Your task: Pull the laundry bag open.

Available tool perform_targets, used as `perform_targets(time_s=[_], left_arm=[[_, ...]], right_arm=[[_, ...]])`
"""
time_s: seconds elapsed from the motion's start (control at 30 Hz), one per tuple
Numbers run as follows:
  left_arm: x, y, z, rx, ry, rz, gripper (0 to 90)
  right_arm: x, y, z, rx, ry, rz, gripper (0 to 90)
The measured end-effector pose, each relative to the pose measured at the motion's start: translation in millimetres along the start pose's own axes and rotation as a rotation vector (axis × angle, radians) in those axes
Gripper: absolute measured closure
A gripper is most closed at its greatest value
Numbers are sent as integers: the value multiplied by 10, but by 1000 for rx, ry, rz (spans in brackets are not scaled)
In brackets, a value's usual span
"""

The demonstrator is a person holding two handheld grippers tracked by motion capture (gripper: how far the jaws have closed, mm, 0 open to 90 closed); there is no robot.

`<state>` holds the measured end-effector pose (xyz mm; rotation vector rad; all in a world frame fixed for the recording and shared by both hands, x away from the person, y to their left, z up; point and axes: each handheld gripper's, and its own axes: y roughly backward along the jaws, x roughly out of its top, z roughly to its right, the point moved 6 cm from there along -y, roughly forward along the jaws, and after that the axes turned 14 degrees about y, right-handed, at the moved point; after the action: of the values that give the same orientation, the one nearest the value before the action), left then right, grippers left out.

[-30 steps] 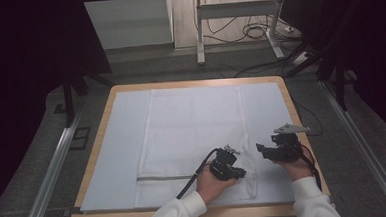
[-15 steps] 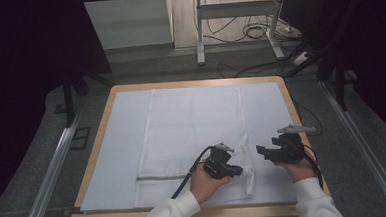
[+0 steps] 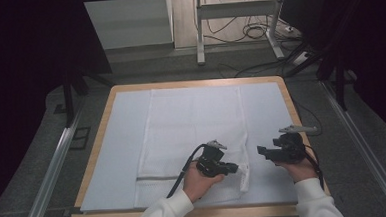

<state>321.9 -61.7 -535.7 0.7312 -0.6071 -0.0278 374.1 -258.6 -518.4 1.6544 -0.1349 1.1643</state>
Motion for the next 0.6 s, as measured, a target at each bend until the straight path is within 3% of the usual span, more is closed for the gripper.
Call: perform_targets(time_s=[0.27,0.6], left_arm=[[4,73,-21,-9,9,12,862],[-2,88,-21,-10,9,14,863]], right_arm=[[-7,-3,1,5,-10,-8,251],[47,-6,-122,106,-101,-17,220]])
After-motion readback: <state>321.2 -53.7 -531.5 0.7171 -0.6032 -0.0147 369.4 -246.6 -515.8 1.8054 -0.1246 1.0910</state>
